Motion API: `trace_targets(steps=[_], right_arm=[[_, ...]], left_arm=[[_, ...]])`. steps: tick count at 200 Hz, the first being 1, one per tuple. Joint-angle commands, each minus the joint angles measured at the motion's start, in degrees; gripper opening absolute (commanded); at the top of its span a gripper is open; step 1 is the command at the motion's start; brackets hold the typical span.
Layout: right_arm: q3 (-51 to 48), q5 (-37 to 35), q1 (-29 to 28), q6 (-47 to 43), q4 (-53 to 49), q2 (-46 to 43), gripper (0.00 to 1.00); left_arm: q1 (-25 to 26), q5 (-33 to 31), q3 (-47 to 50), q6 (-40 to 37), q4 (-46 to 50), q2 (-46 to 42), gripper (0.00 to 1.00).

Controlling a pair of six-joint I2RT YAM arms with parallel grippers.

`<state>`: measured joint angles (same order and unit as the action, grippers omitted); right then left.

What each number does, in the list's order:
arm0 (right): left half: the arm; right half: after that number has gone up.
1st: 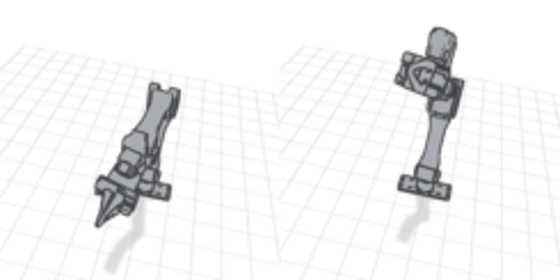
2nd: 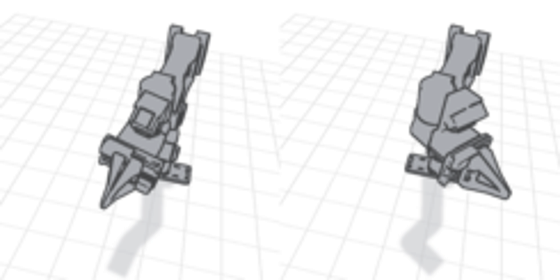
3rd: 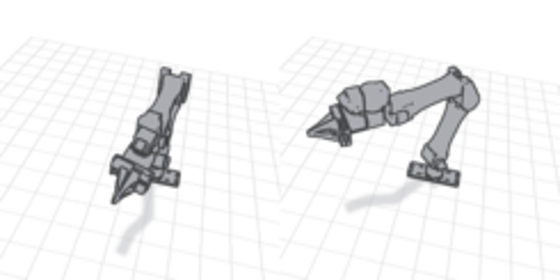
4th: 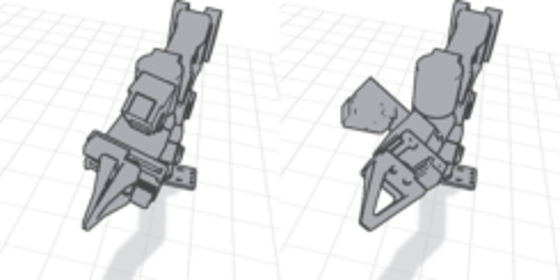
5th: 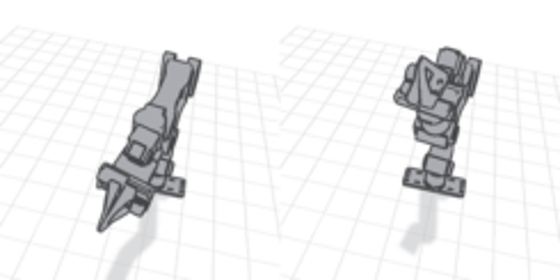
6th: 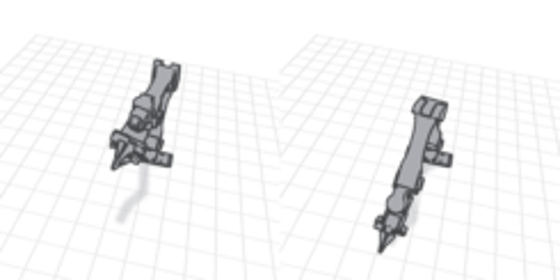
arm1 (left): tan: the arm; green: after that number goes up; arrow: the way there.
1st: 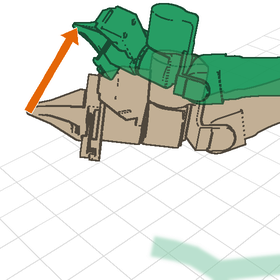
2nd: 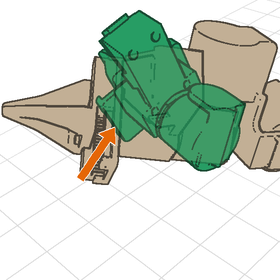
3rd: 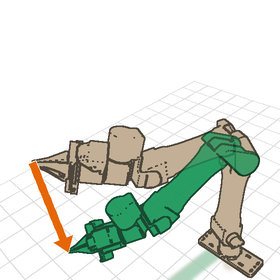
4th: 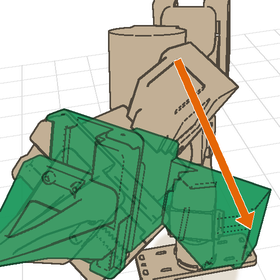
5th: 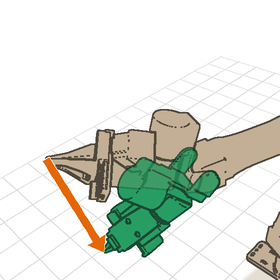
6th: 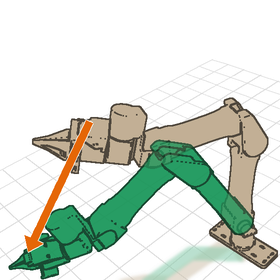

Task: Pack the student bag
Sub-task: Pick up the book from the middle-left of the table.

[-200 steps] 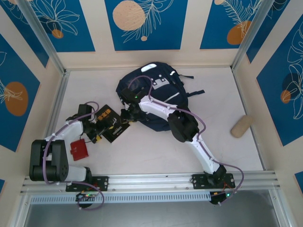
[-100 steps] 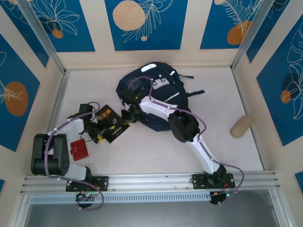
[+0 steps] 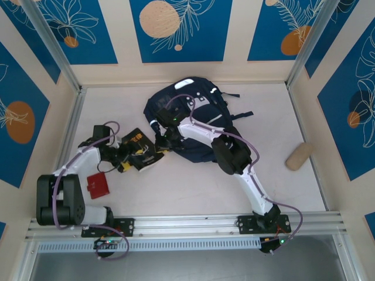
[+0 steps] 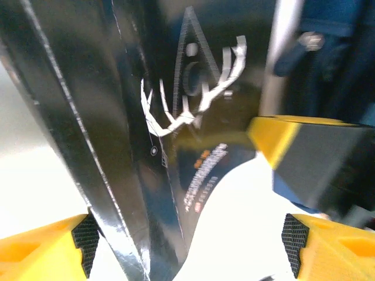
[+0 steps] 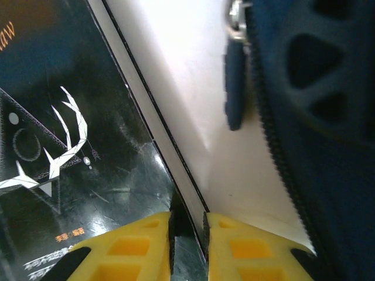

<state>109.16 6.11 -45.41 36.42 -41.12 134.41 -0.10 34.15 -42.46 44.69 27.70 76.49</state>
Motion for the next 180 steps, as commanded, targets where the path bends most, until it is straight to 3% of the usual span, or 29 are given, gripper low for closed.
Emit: trace_targets(steps=[1, 53, 75, 141, 180], right_arm=[[-2.3, 6.6, -1.2, 1.3, -1.0, -1.5, 0.22], [-3.3, 7.1, -1.1, 2.0, -0.4, -1.7, 0.22], [-3.8, 6.6, -1.0, 2.3, -0.4, -1.8, 0.22], [-4.4, 5.2, -0.9, 2.8, -0.4, -2.5, 0.23], [-4.5, 5.4, -0.1, 2.7, 0.0, -5.1, 0.29]], left_arm=[[0.6, 11.7, -1.5, 4.4, -10.9, -2.2, 0.82], [0.9, 12.5, 1.6, 10.9, -17.3, 0.3, 0.77], [1.0, 9.4, 1.2, 9.3, -13.6, 2.1, 0.67], [1.4, 5.5, 0.4, 5.9, -9.8, 5.1, 0.55], [1.4, 2.6, -1.3, 2.4, -5.6, 5.0, 0.28]])
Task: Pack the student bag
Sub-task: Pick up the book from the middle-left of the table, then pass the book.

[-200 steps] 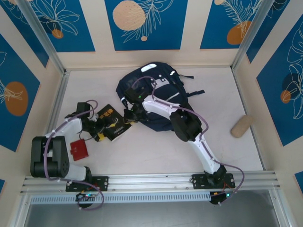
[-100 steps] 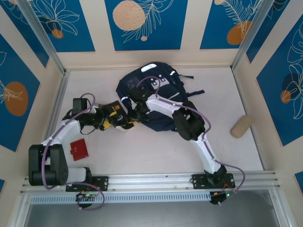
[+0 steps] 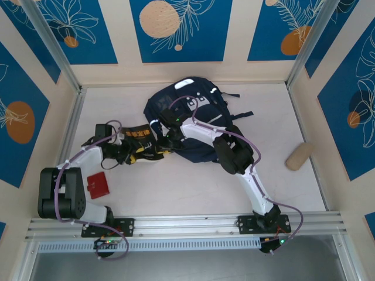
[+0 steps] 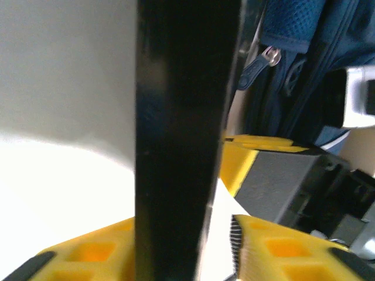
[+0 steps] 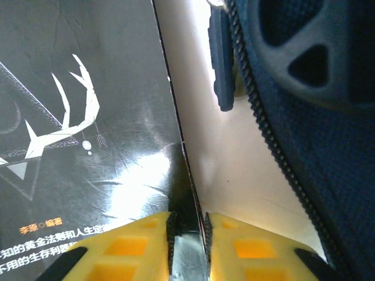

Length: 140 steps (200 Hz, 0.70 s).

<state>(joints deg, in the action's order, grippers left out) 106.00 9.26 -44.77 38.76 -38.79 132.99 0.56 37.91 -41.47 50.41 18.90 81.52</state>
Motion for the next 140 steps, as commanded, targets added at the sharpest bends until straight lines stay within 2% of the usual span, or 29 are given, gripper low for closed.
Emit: trace_targets(steps=[1, 13, 34, 76, 111, 140], right_arm=[[-1.3, 2.2, -0.7, 0.4, -2.3, -3.9, 0.29], [-2.4, 2.7, -0.2, 0.9, -0.8, -6.4, 0.35], [-6.7, 3.8, 1.1, 2.8, 4.1, -12.6, 0.51], [-22.2, 9.3, 5.1, 10.9, 20.4, -26.2, 0.68], [-36.6, 10.7, 9.7, 19.9, 35.4, -36.7, 0.74], [-45.0, 10.2, 13.9, 25.0, 44.7, -44.2, 0.79]], left_arm=[[0.7, -1.3, -2.4, -3.3, 3.2, -0.1, 0.27], [0.7, -2.3, -2.8, -3.7, 4.2, -0.7, 0.14], [0.8, -3.4, -3.7, -3.6, 5.5, -2.2, 0.00], [0.8, -3.0, -7.1, -1.1, 5.6, -8.2, 0.00], [0.8, 3.5, -9.1, 7.1, -5.2, -11.0, 0.00], [1.7, 4.5, -10.8, 13.5, -14.4, -11.7, 0.00]])
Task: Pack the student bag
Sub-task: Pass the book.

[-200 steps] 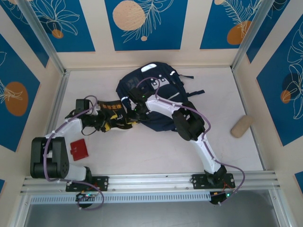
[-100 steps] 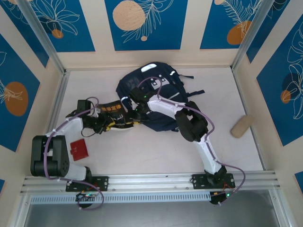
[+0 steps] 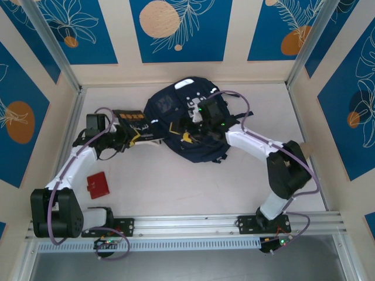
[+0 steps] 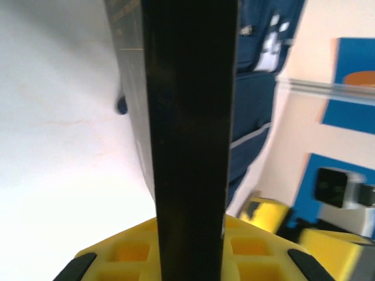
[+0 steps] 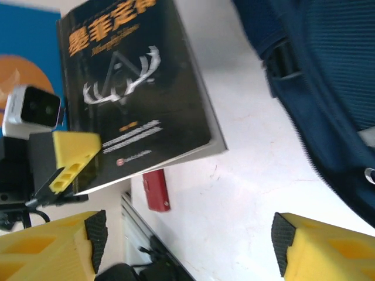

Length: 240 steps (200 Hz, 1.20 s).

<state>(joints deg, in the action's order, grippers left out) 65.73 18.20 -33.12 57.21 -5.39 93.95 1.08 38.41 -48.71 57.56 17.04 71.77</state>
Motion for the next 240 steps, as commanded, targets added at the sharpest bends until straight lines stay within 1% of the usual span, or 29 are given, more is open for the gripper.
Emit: trace_targets(steps=[1, 23, 46, 69, 81, 104, 116, 131, 143, 193, 240], right_arm=[[-5.0, 1.3, 2.4, 6.7, 11.4, -5.4, 0.79], [-8.6, 2.0, 3.9, 10.6, 16.6, -8.6, 0.83], [-11.5, 3.5, 4.4, 16.6, 24.3, -9.6, 0.87], [-13.2, 4.0, 4.6, 23.0, 31.3, -9.4, 0.91], [-13.5, 3.8, 4.8, 25.6, 33.6, -9.0, 0.93], [-14.2, 3.1, 5.6, 29.1, 38.2, -8.2, 0.96], [-15.1, 2.7, 6.3, 31.1, 41.2, -8.1, 0.97], [-16.1, 2.5, 7.3, 33.3, 44.7, -8.1, 0.97], [-16.7, 2.6, 7.9, 34.2, 46.8, -8.1, 0.97], [-15.0, 2.7, 8.5, 35.3, 44.8, -6.9, 0.97], [-10.7, 3.4, 9.4, 39.7, 50.6, -0.6, 0.95]], left_arm=[[1.3, 3.9, -3.7, 6.5, -12.9, -2.0, 0.00], [3.7, 1.7, -4.6, 11.7, -22.0, -1.3, 0.00], [8.3, -2.2, -6.3, 16.6, -31.1, 1.2, 0.00], [13.1, -5.3, -10.3, 18.7, -36.2, 5.4, 0.00], [15.4, -6.5, -13.0, 19.0, -37.4, 8.0, 0.00], [18.9, -7.1, -17.1, 21.0, -40.9, 13.1, 0.00], [19.9, -7.7, -18.1, 22.4, -42.2, 14.9, 0.00], [20.8, -10.1, -17.4, 25.0, -44.8, 16.2, 0.00], [21.3, -11.1, -17.6, 25.6, -45.0, 17.0, 0.00], [22.7, -11.3, -18.5, 26.0, -44.9, 19.2, 0.00], [24.8, -12.0, -18.2, 27.0, -46.2, 19.3, 0.00]])
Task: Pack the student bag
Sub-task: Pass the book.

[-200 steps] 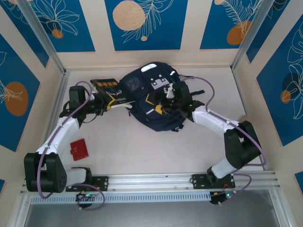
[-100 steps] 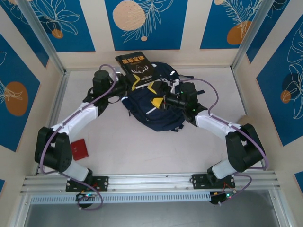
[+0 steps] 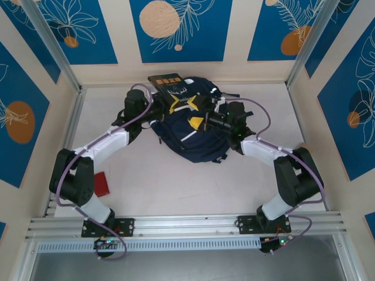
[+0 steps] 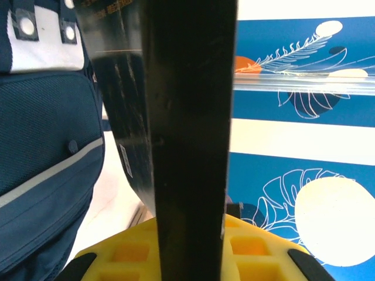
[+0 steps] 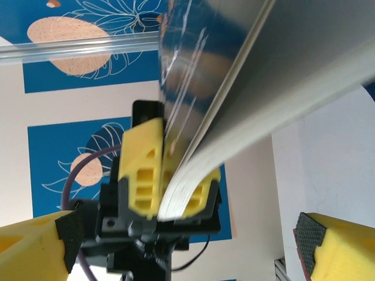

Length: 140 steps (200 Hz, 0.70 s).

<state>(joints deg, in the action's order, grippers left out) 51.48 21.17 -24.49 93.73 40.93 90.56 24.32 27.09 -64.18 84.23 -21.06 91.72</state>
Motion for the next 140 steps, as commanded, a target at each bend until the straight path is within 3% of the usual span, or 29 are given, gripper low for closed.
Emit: trace_targets(steps=[1, 33, 82, 140], right_arm=[[3.6, 0.4, 0.8, 3.2, 4.3, 2.9, 0.94], [5.6, -0.8, 1.2, 4.8, 6.7, 5.1, 0.90], [5.0, -2.2, 2.1, 6.9, 10.7, 4.9, 0.55], [5.4, -1.7, 2.2, 6.5, 9.3, 5.1, 0.36]], left_arm=[[1.6, -0.7, -2.7, 0.4, -8.2, -0.7, 0.00], [2.4, -0.8, -1.9, 0.7, -7.5, -1.0, 0.00], [2.7, -1.9, 1.0, 0.5, -7.4, -2.1, 0.00], [3.1, 1.1, 1.4, -2.6, -3.8, -3.5, 0.00]])
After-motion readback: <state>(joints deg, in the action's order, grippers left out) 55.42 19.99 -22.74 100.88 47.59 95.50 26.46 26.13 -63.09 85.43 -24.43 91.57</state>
